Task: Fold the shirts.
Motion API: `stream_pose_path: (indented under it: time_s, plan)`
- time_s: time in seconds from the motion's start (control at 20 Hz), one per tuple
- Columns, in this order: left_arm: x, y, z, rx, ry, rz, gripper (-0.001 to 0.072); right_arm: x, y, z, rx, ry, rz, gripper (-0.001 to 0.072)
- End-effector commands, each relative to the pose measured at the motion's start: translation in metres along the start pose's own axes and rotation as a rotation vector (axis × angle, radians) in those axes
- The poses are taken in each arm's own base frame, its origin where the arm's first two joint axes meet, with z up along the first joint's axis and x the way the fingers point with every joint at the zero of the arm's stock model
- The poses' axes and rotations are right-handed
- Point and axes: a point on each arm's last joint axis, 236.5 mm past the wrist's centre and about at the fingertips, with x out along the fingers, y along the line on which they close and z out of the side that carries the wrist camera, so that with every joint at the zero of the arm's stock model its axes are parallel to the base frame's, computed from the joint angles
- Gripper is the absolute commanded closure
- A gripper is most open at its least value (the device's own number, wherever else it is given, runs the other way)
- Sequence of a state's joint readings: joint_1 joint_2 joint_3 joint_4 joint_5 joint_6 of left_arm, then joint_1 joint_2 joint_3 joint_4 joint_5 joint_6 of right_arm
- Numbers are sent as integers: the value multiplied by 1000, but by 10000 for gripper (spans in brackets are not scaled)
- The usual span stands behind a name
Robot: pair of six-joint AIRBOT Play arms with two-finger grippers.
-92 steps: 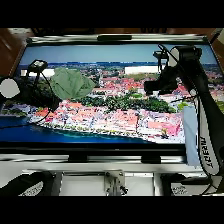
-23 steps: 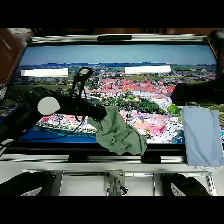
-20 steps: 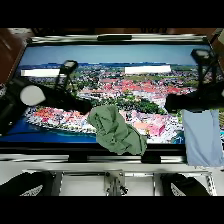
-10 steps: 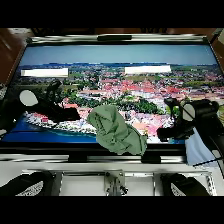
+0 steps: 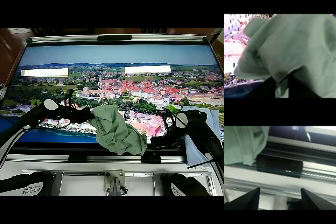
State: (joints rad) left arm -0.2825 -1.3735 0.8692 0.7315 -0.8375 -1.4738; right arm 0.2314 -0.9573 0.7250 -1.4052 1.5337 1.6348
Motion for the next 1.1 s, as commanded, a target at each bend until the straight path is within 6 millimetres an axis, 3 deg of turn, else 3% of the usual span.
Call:
stream_pose_path:
  time_s: [0.0, 0.25, 0.5, 0.55, 0.65, 0.7, 0.75, 0.9, 0.95, 1.05]
  plan:
    - [11, 2, 7, -14, -24, -13, 666, 12, 38, 10, 31, -43, 175, 87]
    - [8, -3, 4, 41, -8, -24, 671, 57, 37, 12, 187, -67, 214, 88]
    - [8, -4, -2, 41, 16, -28, 671, 66, 51, 35, 283, -155, 309, 89]
    - [8, -4, -2, 42, 19, -29, 671, 71, 52, 34, 293, -132, 308, 162]
    - [5, -7, -3, 47, 19, -34, 671, 85, 50, 29, 302, -69, 295, 174]
    - [3, -11, 0, 54, 11, -40, 671, 88, 53, 28, 296, -49, 309, 369]
    - [-1, -16, 4, 66, -2, -47, 672, 87, 57, 29, 291, -44, 327, 631]
    - [-30, -46, 26, 271, -80, -56, 673, 52, 63, 47, 153, -138, 329, 636]
    - [-49, -61, 34, 366, -112, -51, 674, 27, 62, 59, 85, -213, 308, 636]
    - [-106, -97, 56, 557, -218, -4, 674, -53, 58, 86, -106, -455, 217, 636]
